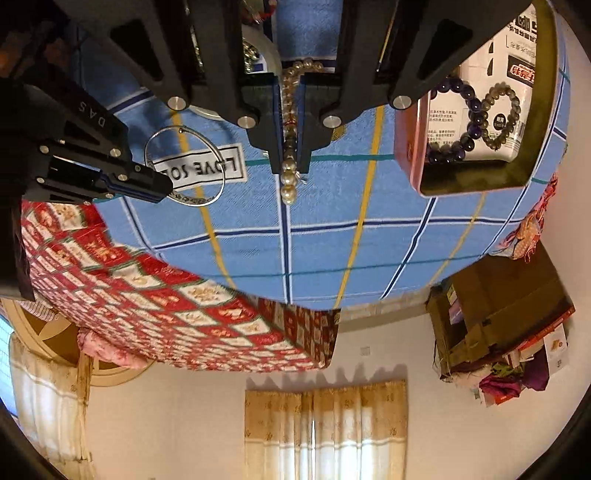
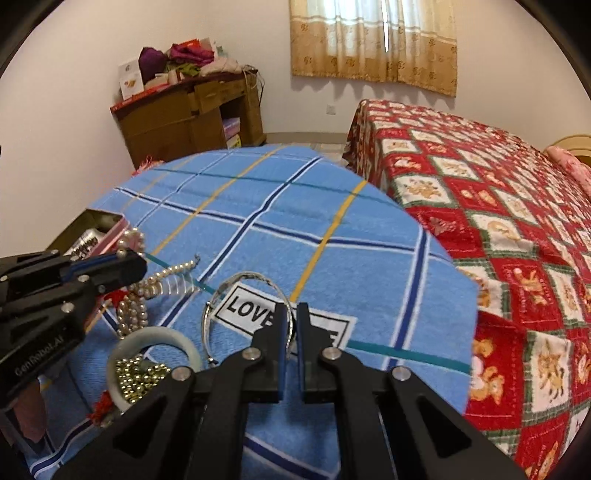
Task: Organize jewelry
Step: 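Carry the pearls and silver bangle into the pink tin and release both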
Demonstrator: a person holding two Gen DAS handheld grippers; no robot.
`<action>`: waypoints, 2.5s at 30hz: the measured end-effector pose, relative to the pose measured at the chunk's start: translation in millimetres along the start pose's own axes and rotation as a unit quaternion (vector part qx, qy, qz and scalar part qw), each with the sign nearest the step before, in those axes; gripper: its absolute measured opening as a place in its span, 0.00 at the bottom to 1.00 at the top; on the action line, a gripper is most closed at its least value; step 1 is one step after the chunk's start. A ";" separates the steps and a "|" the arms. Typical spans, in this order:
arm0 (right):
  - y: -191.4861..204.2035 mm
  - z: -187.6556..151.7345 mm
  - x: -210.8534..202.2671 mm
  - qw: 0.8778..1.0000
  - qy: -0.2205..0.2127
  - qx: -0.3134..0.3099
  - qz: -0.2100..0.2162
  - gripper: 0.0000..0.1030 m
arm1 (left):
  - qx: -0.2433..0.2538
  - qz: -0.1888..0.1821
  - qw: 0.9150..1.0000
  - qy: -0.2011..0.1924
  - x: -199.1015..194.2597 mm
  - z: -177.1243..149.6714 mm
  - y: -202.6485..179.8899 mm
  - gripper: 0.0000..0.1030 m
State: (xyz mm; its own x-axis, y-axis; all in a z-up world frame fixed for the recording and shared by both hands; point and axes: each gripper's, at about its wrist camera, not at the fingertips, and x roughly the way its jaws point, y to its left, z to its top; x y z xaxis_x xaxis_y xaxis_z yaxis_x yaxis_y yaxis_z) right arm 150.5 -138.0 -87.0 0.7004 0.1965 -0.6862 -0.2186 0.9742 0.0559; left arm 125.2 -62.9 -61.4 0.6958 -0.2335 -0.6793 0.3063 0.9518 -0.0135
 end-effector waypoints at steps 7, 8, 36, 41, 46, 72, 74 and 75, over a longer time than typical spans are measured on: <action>1.7 13.4 -20.1 1.000 -0.025 -0.003 -0.001 0.06 | -0.017 -0.014 1.000 -0.018 -20.0 3.3 8.3 0.05; 2.5 14.8 -22.9 1.000 -0.029 -0.003 0.000 0.06 | -0.021 -0.016 0.999 -0.021 -22.3 3.9 10.9 0.05; 79.3 47.8 -40.3 0.992 -0.066 -0.070 0.088 0.06 | -0.072 0.069 0.991 -0.089 -102.8 5.6 86.2 0.05; 107.0 55.0 -34.2 0.988 -0.064 -0.094 0.104 0.06 | -0.089 0.080 0.989 -0.086 -105.3 -2.9 106.5 0.05; 132.4 58.5 -23.7 0.985 -0.059 -0.114 0.118 0.06 | -0.103 0.087 0.988 -0.077 -96.3 -9.0 122.9 0.05; 180.4 39.9 30.9 0.979 -0.008 -0.172 0.112 0.14 | -0.113 0.123 0.986 -0.009 -40.6 -35.2 155.1 0.09; 173.9 40.3 26.5 0.980 -0.011 -0.167 0.109 0.21 | -0.116 0.126 0.985 -0.013 -44.7 -34.3 155.5 0.28; 168.0 40.0 22.9 0.981 -0.016 -0.162 0.102 0.31 | -0.118 0.129 0.984 -0.017 -47.6 -34.3 155.2 0.38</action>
State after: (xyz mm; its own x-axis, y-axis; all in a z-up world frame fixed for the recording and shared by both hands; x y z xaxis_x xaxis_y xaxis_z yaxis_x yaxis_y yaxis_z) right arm 157.0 34.6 -64.4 0.6389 0.3921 -0.6619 -0.5579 0.8285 -0.0477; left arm 117.3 102.8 -56.4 0.7536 0.0200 -0.6570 -0.0407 0.9990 -0.0163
